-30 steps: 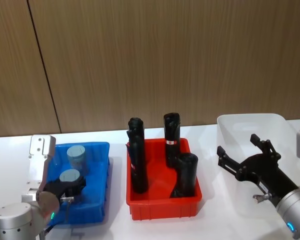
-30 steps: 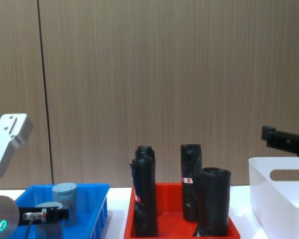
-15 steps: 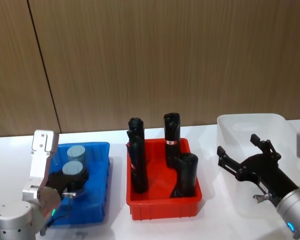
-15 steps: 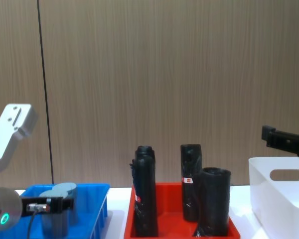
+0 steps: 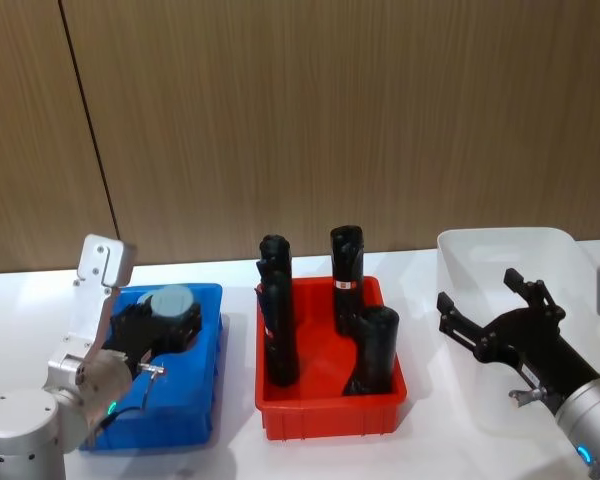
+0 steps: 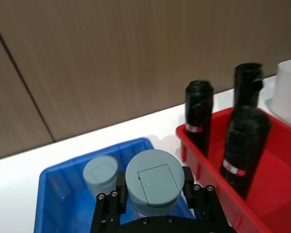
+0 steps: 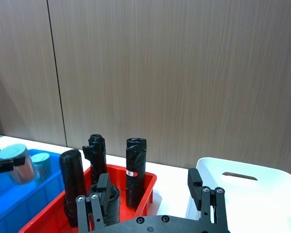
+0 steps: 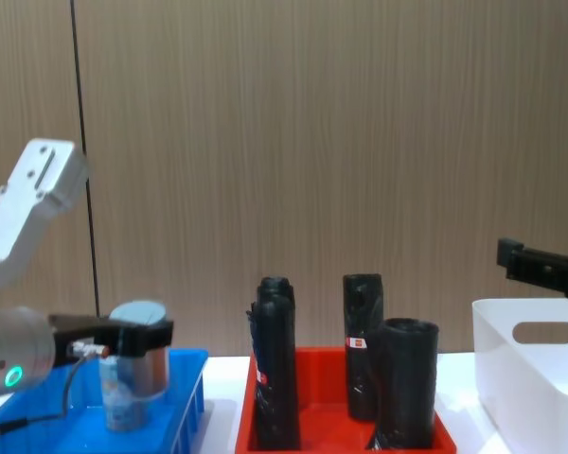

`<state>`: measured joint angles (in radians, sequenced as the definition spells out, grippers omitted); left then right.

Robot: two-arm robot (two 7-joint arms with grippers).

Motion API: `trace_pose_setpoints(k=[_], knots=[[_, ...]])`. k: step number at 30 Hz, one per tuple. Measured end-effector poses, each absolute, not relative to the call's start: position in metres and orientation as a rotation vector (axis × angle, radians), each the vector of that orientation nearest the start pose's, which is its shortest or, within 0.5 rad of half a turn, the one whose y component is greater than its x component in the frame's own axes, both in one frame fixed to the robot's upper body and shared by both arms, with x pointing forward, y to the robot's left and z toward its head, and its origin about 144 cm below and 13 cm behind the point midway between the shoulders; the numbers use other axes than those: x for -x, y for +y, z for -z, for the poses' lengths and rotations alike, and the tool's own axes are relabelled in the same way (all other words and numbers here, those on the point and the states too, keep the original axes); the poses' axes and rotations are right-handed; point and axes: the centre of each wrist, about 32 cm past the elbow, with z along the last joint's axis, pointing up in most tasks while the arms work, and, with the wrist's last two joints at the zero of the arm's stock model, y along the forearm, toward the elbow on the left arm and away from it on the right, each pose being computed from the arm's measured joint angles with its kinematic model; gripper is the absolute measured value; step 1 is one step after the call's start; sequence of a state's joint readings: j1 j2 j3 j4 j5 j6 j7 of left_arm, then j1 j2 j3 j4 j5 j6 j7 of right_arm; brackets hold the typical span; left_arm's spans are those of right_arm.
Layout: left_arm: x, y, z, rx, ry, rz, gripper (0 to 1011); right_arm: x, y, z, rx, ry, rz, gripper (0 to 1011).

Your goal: Pick the cotton swabs from the blue box and place them into the white box.

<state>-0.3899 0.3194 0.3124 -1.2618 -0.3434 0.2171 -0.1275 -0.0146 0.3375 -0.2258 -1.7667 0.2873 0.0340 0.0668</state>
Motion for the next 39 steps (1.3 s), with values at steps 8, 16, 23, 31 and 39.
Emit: trace_pose_setpoints(k=[8,16,23,31,39], knots=[[-0.557,0.263,-1.19,-0.184,0.037,-1.155,671,-0.443,-0.237,-1.189,-0.026,-0.075,1.229,1002],[-0.555,0.266,-1.203,-0.152,-0.02,-1.04,670,-0.443,-0.237,-1.189,-0.026,-0.075,1.23,1002],[-0.555,0.269,-1.214,-0.129,-0.055,-0.935,671,-0.443,-0.237,-1.189,-0.026,-0.075,1.229,1002],[-0.555,0.274,-1.225,-0.099,-0.073,-0.801,671,-0.443,-0.237,-1.189,-0.026,-0.075,1.23,1002],[-0.556,0.279,-1.231,-0.069,-0.08,-0.676,671,-0.443,-0.237,-1.189,-0.026,-0.075,1.229,1002]])
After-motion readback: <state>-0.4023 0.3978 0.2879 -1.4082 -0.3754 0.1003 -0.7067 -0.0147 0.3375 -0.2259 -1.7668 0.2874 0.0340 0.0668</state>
